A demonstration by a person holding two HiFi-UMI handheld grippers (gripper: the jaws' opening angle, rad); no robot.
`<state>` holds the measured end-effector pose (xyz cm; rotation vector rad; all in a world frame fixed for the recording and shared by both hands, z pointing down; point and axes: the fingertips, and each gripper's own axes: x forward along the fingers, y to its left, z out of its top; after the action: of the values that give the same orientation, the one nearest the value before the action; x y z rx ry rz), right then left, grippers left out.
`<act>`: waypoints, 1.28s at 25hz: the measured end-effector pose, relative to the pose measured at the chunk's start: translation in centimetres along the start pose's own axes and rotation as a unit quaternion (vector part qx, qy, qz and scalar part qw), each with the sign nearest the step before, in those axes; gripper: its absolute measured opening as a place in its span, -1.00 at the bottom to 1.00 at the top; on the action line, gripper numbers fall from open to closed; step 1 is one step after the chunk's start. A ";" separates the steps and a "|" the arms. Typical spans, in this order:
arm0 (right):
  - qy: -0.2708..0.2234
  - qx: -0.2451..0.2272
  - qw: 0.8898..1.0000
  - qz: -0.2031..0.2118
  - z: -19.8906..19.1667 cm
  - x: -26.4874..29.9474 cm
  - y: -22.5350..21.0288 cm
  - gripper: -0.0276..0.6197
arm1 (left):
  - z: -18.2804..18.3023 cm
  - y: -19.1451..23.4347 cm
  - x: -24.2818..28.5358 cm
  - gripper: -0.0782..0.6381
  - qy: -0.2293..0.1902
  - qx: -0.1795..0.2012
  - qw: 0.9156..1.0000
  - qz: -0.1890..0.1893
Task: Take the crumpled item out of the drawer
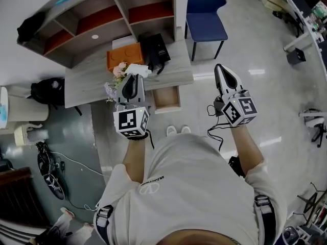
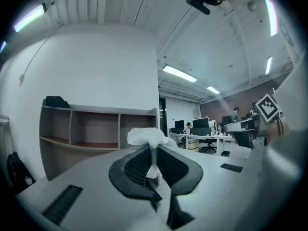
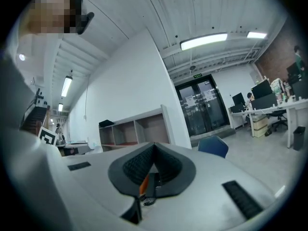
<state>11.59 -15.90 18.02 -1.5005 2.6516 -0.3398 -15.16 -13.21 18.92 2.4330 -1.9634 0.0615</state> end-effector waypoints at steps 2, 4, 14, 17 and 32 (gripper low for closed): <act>-0.008 -0.017 1.000 -0.008 1.1 -0.5 -0.1 -0.91 | 1.1 0.3 -0.4 -0.68 -0.018 0.003 1.000 0.008; -0.012 -0.037 0.999 -0.014 1.9 -0.8 -0.1 -0.91 | 1.8 0.6 -0.7 -0.68 -0.029 0.003 1.000 0.011; -0.020 -0.035 0.999 -0.030 2.7 -1.0 -0.9 -0.91 | 2.6 1.3 -0.7 -0.68 -0.040 -0.001 0.999 0.011; -0.019 -0.034 0.999 -0.029 2.7 -1.2 -0.8 -0.91 | 2.5 1.3 -0.9 -0.68 -0.037 -0.003 0.999 0.011; -0.014 -0.024 0.999 -0.022 2.2 -1.1 -0.5 -0.91 | 2.3 0.9 -1.0 -0.68 -0.031 0.003 0.999 0.008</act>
<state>12.92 -15.56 15.93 -1.5664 2.6266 -0.2576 -16.23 -12.50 16.56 2.4514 -2.0098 -0.0075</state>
